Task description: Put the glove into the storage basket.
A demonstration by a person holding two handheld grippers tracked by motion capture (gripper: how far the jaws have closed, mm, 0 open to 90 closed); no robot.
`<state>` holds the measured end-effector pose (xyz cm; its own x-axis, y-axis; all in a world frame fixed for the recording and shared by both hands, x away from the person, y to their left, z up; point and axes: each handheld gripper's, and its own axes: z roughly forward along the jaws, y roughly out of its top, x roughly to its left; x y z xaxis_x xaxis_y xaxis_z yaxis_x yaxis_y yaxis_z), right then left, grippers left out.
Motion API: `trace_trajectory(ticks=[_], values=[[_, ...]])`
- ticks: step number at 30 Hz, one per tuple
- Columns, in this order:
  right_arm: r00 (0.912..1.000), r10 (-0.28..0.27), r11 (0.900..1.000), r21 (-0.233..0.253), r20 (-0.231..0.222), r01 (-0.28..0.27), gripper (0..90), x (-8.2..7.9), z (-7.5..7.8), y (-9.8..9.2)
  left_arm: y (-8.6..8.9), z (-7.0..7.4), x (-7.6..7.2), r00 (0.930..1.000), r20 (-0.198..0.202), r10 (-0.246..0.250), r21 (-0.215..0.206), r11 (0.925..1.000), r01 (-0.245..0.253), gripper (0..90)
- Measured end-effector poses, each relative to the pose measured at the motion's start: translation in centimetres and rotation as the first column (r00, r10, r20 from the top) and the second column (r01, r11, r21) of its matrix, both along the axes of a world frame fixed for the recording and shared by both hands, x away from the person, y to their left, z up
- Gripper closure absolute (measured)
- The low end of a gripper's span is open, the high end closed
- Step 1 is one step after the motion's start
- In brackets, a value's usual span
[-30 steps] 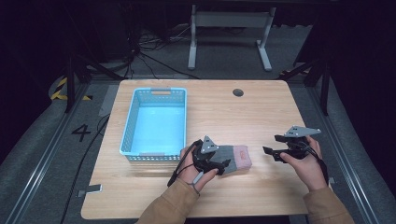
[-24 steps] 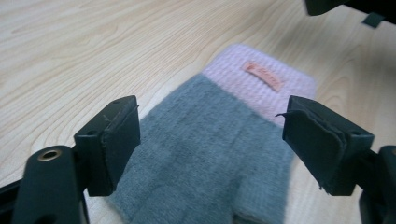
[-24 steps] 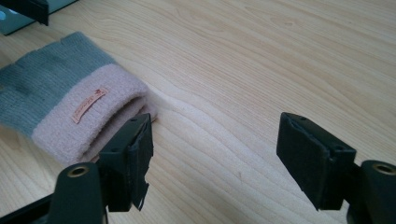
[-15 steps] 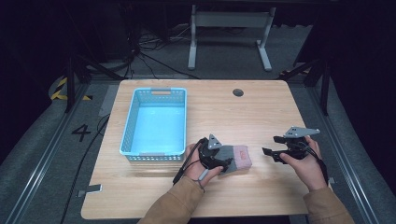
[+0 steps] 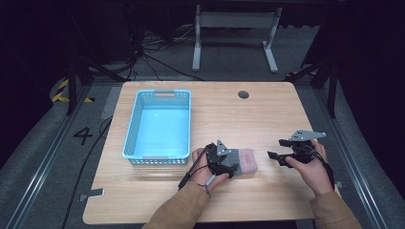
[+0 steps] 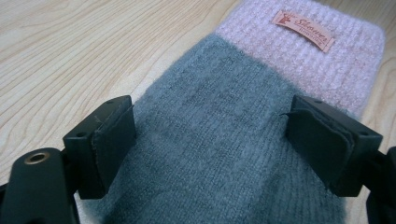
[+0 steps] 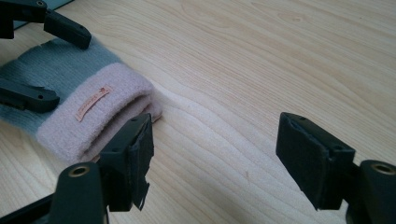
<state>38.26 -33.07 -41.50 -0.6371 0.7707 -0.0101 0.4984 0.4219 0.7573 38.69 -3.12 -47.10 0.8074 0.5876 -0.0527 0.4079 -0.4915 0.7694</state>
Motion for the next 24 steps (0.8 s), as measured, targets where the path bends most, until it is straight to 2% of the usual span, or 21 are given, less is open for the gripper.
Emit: trace_trajectory(ticks=[6, 11, 16, 20, 24], values=[[1.0, 0.003, 1.0, -0.002, -0.004, -0.003, 28.5, 0.0, -0.1, 0.1, -0.1, 0.0, 0.0, 1.0, -0.008, -0.002, 0.007, 1.0, 0.002, 16.5], [0.9998, -0.011, 1.0, 0.001, 0.016, 0.011, 28.7, -0.1, 0.1, 0.0, -0.1, 0.1, -0.1, 0.9998, -0.021, 0.003, 0.018, 0.9998, -0.003, 18.8], [0.9993, -0.019, 1.0, 0.002, 0.032, 0.019, 28.8, -0.1, 0.2, -0.1, -0.2, 0.1, -0.3, 0.9998, -0.018, 0.009, 0.022, 0.9997, -0.009, 22.4], [0.9991, -0.021, 1.0, 0.004, 0.037, 0.021, 28.9, -0.2, 0.3, -0.1, -0.2, 0.2, -0.5, 0.9998, -0.018, 0.006, 0.02, 0.9998, -0.005, 30.6], [0.9991, -0.018, 1.0, 0.005, 0.038, 0.018, 29.2, -0.2, 0.3, 0.0, -0.3, 0.2, -1.0, 0.9997, -0.014, -0.02, 0.006, 0.9998, 0.02, 48.6]])
